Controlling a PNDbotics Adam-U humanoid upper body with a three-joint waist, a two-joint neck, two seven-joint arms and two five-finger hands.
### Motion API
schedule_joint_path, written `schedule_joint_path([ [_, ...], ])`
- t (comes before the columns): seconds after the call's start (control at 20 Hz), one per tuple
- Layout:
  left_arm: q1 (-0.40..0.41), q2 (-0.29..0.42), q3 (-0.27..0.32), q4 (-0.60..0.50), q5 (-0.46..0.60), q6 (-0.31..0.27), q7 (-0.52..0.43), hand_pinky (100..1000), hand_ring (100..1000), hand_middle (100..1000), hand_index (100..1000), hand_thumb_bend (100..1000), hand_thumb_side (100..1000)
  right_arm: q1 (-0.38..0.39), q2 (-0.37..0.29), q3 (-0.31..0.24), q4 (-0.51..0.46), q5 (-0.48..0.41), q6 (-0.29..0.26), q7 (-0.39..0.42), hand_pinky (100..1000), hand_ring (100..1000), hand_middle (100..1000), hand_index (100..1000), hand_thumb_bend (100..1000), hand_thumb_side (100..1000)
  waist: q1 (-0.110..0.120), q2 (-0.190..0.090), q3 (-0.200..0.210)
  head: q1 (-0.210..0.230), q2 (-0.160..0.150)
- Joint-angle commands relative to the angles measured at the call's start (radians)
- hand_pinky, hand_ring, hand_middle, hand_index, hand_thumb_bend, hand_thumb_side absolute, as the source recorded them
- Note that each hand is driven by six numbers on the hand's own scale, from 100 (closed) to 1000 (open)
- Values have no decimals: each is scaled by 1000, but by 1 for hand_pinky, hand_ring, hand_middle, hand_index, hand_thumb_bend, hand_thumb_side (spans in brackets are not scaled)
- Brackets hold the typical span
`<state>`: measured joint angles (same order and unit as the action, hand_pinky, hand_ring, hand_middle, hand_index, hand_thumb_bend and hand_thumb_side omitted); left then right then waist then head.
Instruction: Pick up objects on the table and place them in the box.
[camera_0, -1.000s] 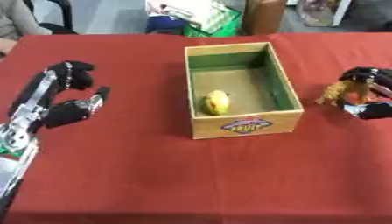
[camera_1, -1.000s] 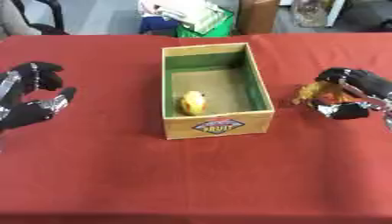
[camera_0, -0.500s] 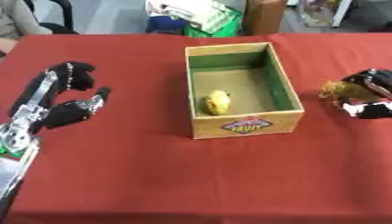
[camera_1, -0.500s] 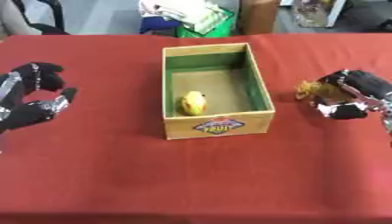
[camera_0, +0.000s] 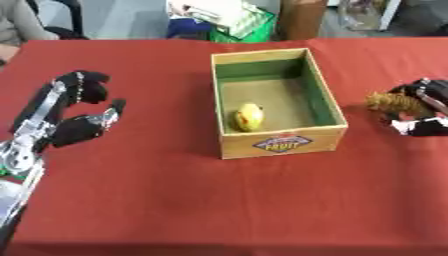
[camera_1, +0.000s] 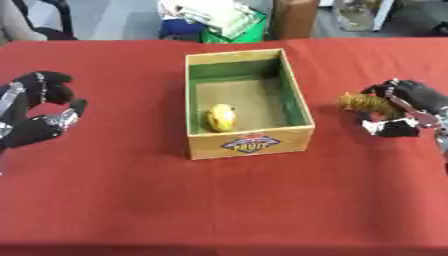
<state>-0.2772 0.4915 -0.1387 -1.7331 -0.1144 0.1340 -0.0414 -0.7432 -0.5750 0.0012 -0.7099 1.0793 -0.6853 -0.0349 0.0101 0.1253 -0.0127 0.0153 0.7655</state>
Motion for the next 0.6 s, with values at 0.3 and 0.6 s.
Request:
schedule_joint_path([
  [0.3,-6,14,9,-14,4,-1,0,721,645,556,759,347,242,-55,-36,25,-162,-180,-50,80,100,296,242,332,100,379,-4,-18,-2,-4,5],
  [0.6,-6,13,6,-16,5,-2,-3,722,646,557,759,346,240,-124,-6,55,-221,-297,-65,163,100,299,244,334,100,366,-7,-25,2,-9,5],
])
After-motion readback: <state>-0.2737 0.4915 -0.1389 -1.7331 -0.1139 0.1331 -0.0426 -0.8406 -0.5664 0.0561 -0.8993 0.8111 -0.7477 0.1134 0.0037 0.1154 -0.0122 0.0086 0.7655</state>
